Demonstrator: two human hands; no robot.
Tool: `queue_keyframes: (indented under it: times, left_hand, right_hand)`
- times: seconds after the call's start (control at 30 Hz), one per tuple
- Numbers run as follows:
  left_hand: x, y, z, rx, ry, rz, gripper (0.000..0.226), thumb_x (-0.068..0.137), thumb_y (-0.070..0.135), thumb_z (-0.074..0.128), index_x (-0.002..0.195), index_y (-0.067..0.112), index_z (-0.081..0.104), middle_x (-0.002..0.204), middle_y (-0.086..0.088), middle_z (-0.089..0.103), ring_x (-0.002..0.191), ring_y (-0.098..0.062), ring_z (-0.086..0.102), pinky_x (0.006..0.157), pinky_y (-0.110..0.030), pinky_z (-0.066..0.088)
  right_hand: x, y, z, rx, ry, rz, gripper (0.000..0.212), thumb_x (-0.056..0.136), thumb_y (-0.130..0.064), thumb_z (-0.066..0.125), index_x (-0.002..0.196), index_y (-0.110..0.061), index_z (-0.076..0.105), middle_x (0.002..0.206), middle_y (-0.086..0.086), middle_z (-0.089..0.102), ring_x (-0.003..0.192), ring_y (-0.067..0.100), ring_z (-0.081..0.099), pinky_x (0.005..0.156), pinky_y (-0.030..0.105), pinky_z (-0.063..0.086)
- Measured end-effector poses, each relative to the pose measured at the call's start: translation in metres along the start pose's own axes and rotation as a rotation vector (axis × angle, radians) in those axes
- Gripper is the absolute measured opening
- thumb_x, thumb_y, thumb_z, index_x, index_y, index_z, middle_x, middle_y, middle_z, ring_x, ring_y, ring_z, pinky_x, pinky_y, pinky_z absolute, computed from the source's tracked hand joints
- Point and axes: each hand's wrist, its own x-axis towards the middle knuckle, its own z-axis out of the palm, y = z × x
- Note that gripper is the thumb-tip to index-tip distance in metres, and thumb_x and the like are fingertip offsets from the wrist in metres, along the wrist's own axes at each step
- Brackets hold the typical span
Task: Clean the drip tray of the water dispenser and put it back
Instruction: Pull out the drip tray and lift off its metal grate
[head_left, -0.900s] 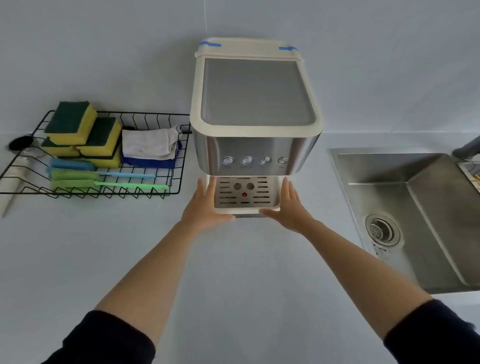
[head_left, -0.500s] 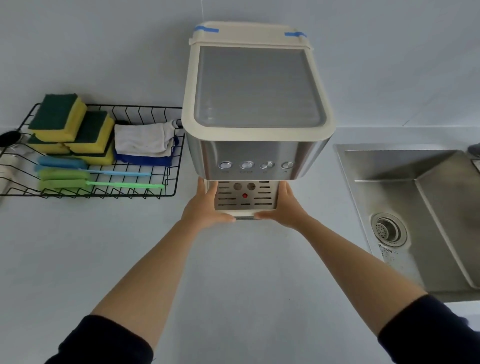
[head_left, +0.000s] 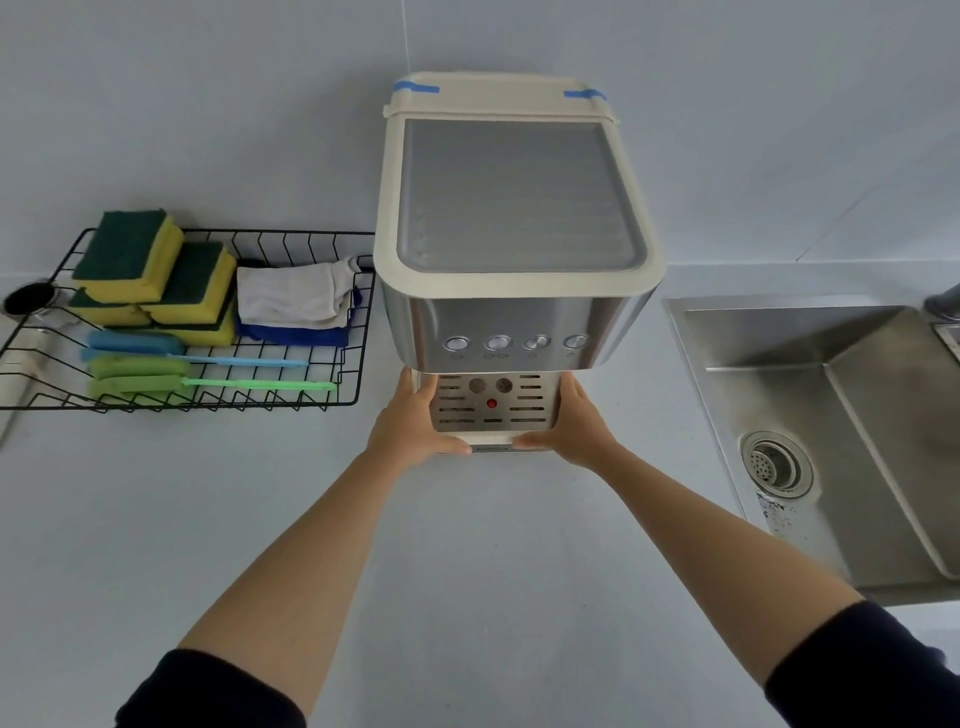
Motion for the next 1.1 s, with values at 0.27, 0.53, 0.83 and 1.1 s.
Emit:
queue_keyframes:
  times: [0.27, 0.53, 0.83, 1.1]
  left_hand:
    - [-0.024, 0.003, -0.003, 0.002, -0.003, -0.002, 0.118, 0.061, 0.043, 0.080, 0.149, 0.021, 0.003, 0.158, -0.004, -0.005, 0.141, -0.026, 0.023, 0.109, -0.039, 0.033]
    - [-0.052, 0.000, -0.003, 0.047, -0.017, 0.028, 0.119, 0.060, 0.047, 0.080, 0.149, 0.020, 0.005, 0.155, -0.009, 0.006, 0.136, -0.028, 0.031, 0.105, -0.041, 0.038]
    - [-0.089, 0.001, 0.020, 0.073, -0.023, 0.034, 0.119, 0.058, 0.051, 0.078, 0.148, 0.024, 0.005, 0.151, -0.009, 0.015, 0.131, -0.028, 0.038, 0.101, -0.043, 0.045]
    - [-0.128, 0.015, 0.056, 0.037, -0.008, -0.008, 0.121, 0.058, 0.048, 0.080, 0.149, 0.023, 0.004, 0.156, -0.006, 0.005, 0.135, -0.026, 0.035, 0.104, -0.040, 0.042]
  right_hand:
    - [-0.025, -0.006, -0.001, 0.017, 0.040, -0.060, 0.087, 0.055, -0.022, 0.086, 0.123, -0.016, 0.033, 0.124, 0.001, 0.046, 0.106, 0.017, 0.051, 0.080, 0.028, 0.049]
    - [-0.060, -0.010, 0.007, 0.004, 0.059, -0.069, 0.095, 0.059, -0.021, 0.085, 0.134, -0.015, 0.026, 0.130, 0.003, 0.043, 0.109, 0.014, 0.046, 0.084, 0.026, 0.047]
    - [-0.104, 0.007, 0.011, 0.040, 0.072, -0.058, 0.094, 0.057, -0.021, 0.085, 0.131, -0.017, 0.027, 0.127, 0.001, 0.044, 0.110, 0.013, 0.048, 0.080, 0.022, 0.048]
    - [-0.139, 0.039, 0.005, 0.049, 0.029, -0.065, 0.093, 0.056, -0.022, 0.086, 0.129, -0.018, 0.029, 0.126, 0.000, 0.043, 0.105, 0.011, 0.048, 0.077, 0.020, 0.046]
